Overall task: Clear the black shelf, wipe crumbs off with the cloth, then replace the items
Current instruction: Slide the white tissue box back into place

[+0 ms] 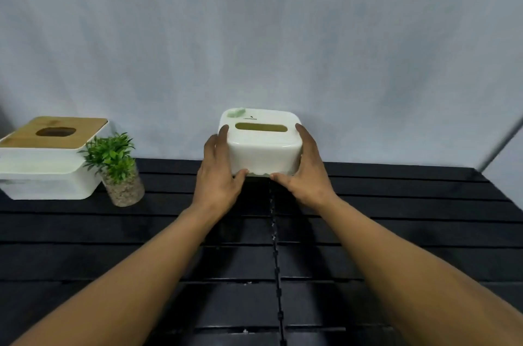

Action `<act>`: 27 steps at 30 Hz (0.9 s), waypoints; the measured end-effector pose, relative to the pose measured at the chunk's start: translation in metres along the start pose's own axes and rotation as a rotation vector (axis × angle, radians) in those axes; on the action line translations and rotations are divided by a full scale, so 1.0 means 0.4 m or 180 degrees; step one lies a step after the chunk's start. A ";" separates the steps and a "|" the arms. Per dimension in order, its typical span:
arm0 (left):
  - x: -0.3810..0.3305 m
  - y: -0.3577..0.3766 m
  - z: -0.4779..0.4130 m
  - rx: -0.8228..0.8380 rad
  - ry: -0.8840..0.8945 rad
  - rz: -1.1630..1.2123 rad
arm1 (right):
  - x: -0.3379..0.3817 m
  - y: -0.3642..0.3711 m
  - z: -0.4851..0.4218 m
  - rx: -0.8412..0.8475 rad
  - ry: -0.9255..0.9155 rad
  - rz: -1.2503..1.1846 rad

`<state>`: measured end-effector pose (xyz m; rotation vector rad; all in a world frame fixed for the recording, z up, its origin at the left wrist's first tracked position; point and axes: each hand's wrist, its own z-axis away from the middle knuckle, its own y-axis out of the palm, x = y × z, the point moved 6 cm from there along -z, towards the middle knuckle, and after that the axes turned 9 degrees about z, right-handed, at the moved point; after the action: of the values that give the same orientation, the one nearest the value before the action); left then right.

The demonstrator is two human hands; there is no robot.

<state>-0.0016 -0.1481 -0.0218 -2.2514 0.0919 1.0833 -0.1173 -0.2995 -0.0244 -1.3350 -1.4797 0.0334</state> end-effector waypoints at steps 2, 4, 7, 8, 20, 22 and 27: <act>-0.057 0.063 -0.004 0.0028 0.0061 0.0208 | -0.039 -0.081 0.007 -0.0027 -0.0013 -0.0031; -0.101 0.127 -0.003 0.0076 0.0114 0.0351 | -0.082 -0.147 0.016 -0.0031 0.0018 -0.0040; -0.137 0.224 0.008 0.0156 0.0107 0.0415 | -0.173 -0.215 0.036 -0.0059 0.0212 0.0035; -0.142 0.249 0.013 0.0179 0.0110 0.0421 | -0.201 -0.228 0.042 -0.0078 0.0268 0.0080; -0.123 0.374 0.009 0.0296 -0.0006 0.0236 | -0.344 -0.240 0.033 0.0016 0.0255 0.0066; -0.117 0.375 0.001 0.0298 -0.0003 0.0201 | -0.348 -0.235 0.027 0.0016 0.0278 0.0038; -0.107 0.378 -0.014 0.0311 0.0022 0.0139 | -0.361 -0.229 0.016 0.0065 0.0349 -0.0006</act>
<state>-0.0743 -0.2808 -0.0653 -2.1749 0.1934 1.0707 -0.2167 -0.4327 -0.0650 -1.2988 -1.3848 -0.0256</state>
